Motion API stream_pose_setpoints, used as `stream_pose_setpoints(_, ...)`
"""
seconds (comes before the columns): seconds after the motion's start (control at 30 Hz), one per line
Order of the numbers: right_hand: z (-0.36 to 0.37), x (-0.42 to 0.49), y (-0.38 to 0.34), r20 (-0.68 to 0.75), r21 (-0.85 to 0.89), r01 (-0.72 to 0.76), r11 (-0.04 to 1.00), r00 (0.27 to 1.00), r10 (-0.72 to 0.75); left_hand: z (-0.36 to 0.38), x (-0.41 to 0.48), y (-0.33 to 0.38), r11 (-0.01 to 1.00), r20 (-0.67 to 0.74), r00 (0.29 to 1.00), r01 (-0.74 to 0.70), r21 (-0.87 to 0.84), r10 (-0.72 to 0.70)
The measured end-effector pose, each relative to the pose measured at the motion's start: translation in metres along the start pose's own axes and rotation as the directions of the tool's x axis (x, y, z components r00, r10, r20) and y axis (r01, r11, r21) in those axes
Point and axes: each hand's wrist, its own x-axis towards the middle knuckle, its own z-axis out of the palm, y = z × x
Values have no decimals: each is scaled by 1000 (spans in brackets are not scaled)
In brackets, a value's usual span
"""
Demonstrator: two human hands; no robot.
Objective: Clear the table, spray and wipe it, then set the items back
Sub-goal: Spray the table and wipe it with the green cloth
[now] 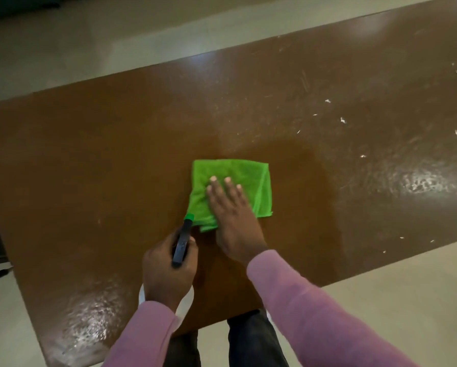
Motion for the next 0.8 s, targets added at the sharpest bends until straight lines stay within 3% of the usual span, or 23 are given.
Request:
stream_pose_setpoints(0.1, -9, -1, 30, 4, -19, 79, 997, 997, -78, 0, 4, -1, 994, -24, 995, 97, 42, -96)
stream_pose_setpoints(0.17, -24, 2, 72, -83, -8, -79, 997, 993, 78, 3, 6, -1, 984, -5, 985, 174, 25, -174)
stream_pose_setpoints(0.27, -54, 11, 131, -190, 63, -387, 920, 901, 391, 8, 5, 4, 974, 27, 974, 225, 23, -226)
stream_pose_setpoints(0.37, -60, 27, 118, -192, 128, -499, 857, 835, 515, 11, 6, 6, 971, 31, 971, 235, 36, -236)
stream_pose_setpoints(0.4, -55, 29, 101, -176, 126, -455, 882, 864, 471, 11, 6, 7, 969, 30, 969, 246, 37, -247)
stream_pose_setpoints(0.47, -34, 22, 61, -94, 72, -239, 968, 965, 245, 10, 8, 11, 963, 19, 963, 267, 40, -268)
stream_pose_setpoints(0.53, -14, 2, 36, 12, -16, -51, 999, 999, 52, 9, 15, 18, 960, 14, 961, 277, 34, -277)
stream_pose_setpoints(0.63, 0, -20, 36, 49, -68, 13, 998, 999, -10, 6, 39, 40, 966, 67, 965, 250, 62, -254)
stream_pose_setpoints(0.8, 0, -22, 35, 99, -73, 8, 997, 995, -1, 21, 93, 90, 988, 150, 984, 71, 136, -92)
